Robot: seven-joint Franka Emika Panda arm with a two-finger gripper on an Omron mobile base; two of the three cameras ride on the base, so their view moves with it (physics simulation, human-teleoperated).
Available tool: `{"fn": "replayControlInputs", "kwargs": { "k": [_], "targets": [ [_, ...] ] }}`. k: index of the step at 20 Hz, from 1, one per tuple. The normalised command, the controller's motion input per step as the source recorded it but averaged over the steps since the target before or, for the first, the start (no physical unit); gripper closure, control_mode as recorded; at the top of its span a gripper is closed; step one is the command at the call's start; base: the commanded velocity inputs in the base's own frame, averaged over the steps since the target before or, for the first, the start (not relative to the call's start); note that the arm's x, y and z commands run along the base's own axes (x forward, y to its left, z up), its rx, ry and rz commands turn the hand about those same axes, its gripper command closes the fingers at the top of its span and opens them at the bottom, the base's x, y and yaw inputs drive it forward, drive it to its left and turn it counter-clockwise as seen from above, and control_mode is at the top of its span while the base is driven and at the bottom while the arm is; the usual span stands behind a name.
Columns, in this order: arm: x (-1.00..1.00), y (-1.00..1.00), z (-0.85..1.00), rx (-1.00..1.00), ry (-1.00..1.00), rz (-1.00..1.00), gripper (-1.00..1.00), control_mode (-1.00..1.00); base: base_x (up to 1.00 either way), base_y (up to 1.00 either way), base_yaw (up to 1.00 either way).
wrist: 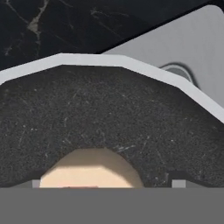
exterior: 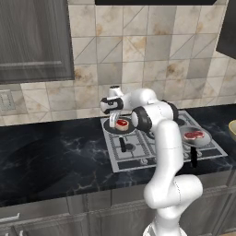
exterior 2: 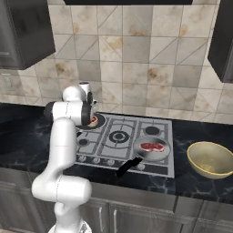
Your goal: Place one of the steaks on the plate and the other in the bowl. Then place the bowl in the fridge.
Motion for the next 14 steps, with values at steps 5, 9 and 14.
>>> {"fn": "replayControlInputs", "kwargs": {
  "k": [5, 9, 14],
  "targets": [
    [0.0, 0.0, -0.09, 0.0, 0.0, 0.0, 1.0, -1.0, 0.0, 0.0, 0.0],
    [0.0, 0.0, -0.02, 0.0, 0.0, 0.0, 1.0, -1.0, 0.0, 0.0, 0.0],
    [0.0, 0.01, 0.03, -0.01, 0.0, 0.0, 1.0, -1.0, 0.0, 0.0, 0.0]
  ]
}}
